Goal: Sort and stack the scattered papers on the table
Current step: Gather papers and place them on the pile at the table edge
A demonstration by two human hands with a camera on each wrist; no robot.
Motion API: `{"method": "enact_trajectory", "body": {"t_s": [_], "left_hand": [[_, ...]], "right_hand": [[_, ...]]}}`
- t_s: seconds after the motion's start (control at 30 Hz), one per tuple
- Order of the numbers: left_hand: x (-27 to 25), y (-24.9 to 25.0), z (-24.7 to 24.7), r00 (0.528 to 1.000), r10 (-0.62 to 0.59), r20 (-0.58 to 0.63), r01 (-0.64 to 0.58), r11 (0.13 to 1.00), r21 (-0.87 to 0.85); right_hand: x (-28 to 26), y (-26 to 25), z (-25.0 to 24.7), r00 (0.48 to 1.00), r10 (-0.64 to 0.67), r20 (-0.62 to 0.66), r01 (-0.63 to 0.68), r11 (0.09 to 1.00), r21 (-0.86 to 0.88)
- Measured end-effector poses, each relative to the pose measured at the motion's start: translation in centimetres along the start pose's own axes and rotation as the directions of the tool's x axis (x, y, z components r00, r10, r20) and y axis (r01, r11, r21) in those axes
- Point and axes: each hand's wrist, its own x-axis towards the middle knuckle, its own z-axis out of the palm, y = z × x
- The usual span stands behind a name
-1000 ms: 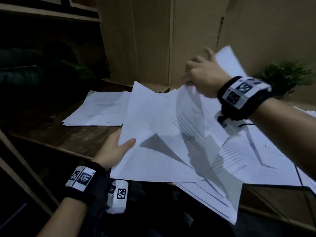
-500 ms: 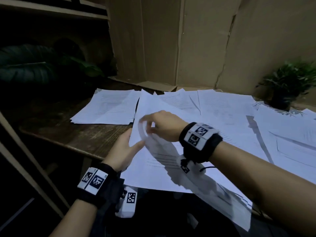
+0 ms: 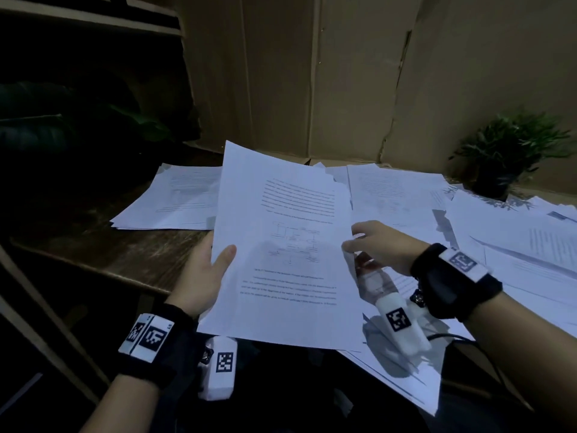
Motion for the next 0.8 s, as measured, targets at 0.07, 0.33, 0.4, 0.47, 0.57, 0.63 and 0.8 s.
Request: {"method": "enact_trajectory", "body": {"t_s": [0.07, 0.33, 0.4, 0.47, 0.57, 0.63, 0.8], "left_hand": [[-0.1, -0.1, 0.0, 1.0, 0.01, -0.002, -0.01, 1.0, 0.009], [0.2, -0.3, -0.5, 0.999, 0.031, 0.008, -0.032, 0.996, 0.084], [0.5, -0.6, -0.8, 0.994, 0.033, -0.107, -0.028, 0.998, 0.05], [0.6, -0.7, -0.9, 0.98, 0.033, -0.195, -0.026, 0.999, 0.039], [0.9, -1.0, -1.2, 0.973, 0.011, -0.229, -0.004, 0.999, 0.031], [1.0, -1.3, -1.4, 0.969, -0.01, -0.246, 0.012, 1.0, 0.008], [1.2, -1.4, -1.5, 0.954, -0.046, -0.297, 0.034, 0.998, -0.047]], "right_hand": [[0.1, -0.4, 0.6, 0.999, -0.039, -0.025, 0.04, 0.999, 0.007], [0.7, -2.0, 1.0, 0.989, -0.078, -0.128, 0.094, 0.987, 0.128], [0.8, -1.4, -0.9, 0.988, -0.009, -0.157, 0.034, 0.986, 0.161], [0.8, 0.0, -3.6, 0.973, 0.049, -0.226, -0.041, 0.998, 0.043], [0.4, 2.3, -7.2, 0.936, 0.143, -0.321, -0.218, 0.953, -0.212], [0.0, 3.5, -8.3, 0.927, 0.213, -0.31, -0.306, 0.907, -0.291], [0.2, 5.1, -8.4, 0.936, 0.271, -0.226, -0.343, 0.851, -0.399]]}}
